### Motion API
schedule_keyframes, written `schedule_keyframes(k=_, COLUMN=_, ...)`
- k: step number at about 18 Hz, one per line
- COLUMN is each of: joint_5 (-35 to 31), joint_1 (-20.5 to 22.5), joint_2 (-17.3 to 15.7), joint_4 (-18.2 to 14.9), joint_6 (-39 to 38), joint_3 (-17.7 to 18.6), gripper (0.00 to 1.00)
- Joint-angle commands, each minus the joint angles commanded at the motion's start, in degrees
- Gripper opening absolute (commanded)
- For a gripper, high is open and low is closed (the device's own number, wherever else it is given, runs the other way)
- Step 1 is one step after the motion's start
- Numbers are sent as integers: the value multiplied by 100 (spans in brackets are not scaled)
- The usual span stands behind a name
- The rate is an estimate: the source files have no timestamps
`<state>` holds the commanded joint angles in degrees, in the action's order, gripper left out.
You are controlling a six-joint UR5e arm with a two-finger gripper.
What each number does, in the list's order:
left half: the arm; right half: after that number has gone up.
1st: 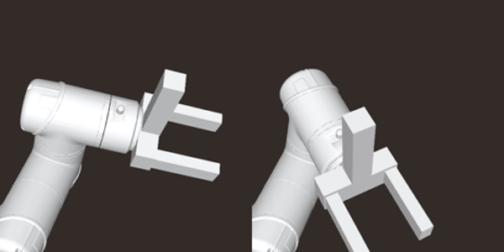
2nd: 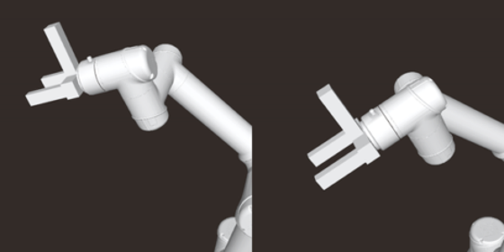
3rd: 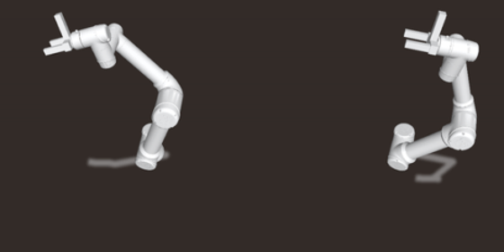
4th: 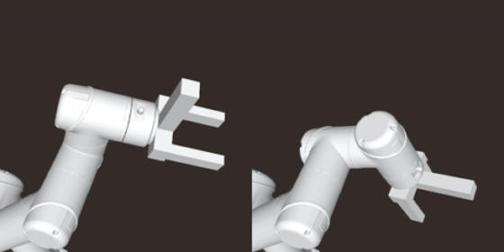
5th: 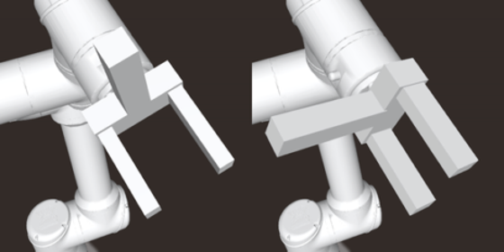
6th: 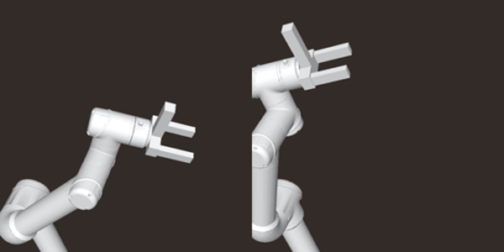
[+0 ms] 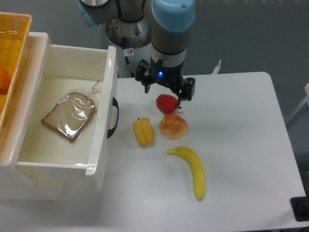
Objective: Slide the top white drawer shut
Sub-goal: 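Move the gripper from above the fruit toward the open white drawer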
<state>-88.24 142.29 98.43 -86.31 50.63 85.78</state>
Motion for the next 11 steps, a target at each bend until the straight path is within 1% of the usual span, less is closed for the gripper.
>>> schedule_keyframes(k=2, joint_5=-9, joint_1=27, joint_2=97, joint_4=18, joint_6=0, joint_3=35, gripper=100)
schedule_keyframes(k=5, joint_5=-9, joint_1=62, joint_2=106, joint_4=9, joint_6=-9, joint_3=44, gripper=100)
schedule_keyframes(k=7, joint_5=-18, joint_1=106, joint_2=176, joint_4=18, joint_6=-35, joint_3=62, gripper=100)
schedule_keyframes(k=9, joint_5=-44, joint_1=123, joint_2=211, joint_4=44, joint_6=-158, joint_3=167, gripper=100)
schedule_keyframes(k=11, joint_5=-114, joint_1=123, joint_2=290, joint_4=140, joint_6=-211, joint_3=229, gripper=100)
